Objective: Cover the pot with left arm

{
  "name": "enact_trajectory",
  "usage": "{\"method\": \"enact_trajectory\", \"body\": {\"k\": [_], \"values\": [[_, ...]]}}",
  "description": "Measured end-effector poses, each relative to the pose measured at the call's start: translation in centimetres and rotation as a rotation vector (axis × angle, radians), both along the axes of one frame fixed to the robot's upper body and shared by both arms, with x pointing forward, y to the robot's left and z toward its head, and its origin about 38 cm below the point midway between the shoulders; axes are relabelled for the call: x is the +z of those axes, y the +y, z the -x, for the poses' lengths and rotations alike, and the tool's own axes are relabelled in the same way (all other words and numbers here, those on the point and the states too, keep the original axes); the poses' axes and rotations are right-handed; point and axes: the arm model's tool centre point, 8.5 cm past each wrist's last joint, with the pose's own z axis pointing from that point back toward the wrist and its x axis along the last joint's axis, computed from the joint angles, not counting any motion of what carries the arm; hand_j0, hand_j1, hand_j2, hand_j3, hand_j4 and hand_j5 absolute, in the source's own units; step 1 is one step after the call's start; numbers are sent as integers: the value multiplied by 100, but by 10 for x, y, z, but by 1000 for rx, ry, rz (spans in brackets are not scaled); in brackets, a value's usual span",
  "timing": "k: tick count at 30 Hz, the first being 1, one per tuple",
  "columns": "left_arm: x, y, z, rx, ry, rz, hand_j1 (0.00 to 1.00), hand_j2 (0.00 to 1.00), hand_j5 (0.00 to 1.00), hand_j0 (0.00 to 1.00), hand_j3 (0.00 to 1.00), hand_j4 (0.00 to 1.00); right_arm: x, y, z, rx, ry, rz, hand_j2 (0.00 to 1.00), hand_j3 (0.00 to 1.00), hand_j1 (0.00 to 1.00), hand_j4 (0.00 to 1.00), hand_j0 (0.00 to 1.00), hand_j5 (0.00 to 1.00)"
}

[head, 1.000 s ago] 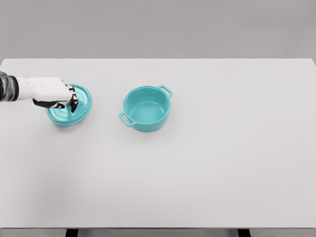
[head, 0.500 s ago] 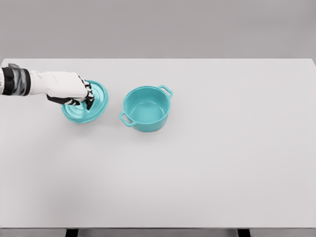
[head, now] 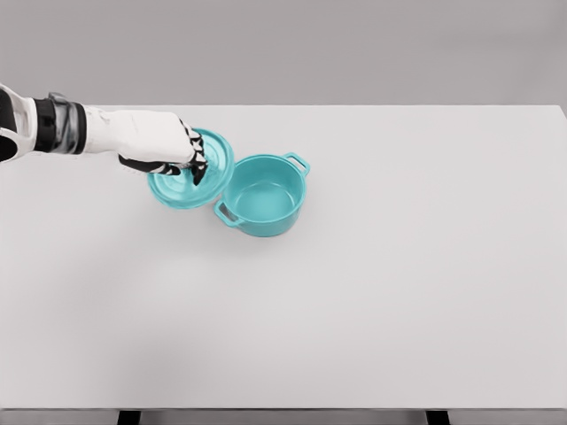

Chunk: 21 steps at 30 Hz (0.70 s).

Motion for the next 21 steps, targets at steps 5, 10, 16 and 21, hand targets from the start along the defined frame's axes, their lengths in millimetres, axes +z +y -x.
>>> {"method": "enact_trajectory", "body": {"k": [5,10,16,21], "values": [[5,-19,-1,-39,-9,21,50,50,50,50,50,50,0,0,0,0,0,0,100,100,100,100,100,100],[3,-52,0,-105,-3,41,51,51,51,51,51,51,0,0,0,0,0,0,100,100,100,100,100,100],[3,-78,2,-156,-1,60,52,52,52,52,52,52,0,0,0,0,0,0,100,100,100,100,100,100],[-1,-84,3,-169,6,53,60,60,60,60,60,60,0,0,0,0,0,0,100,100,100,100,100,100]]}}
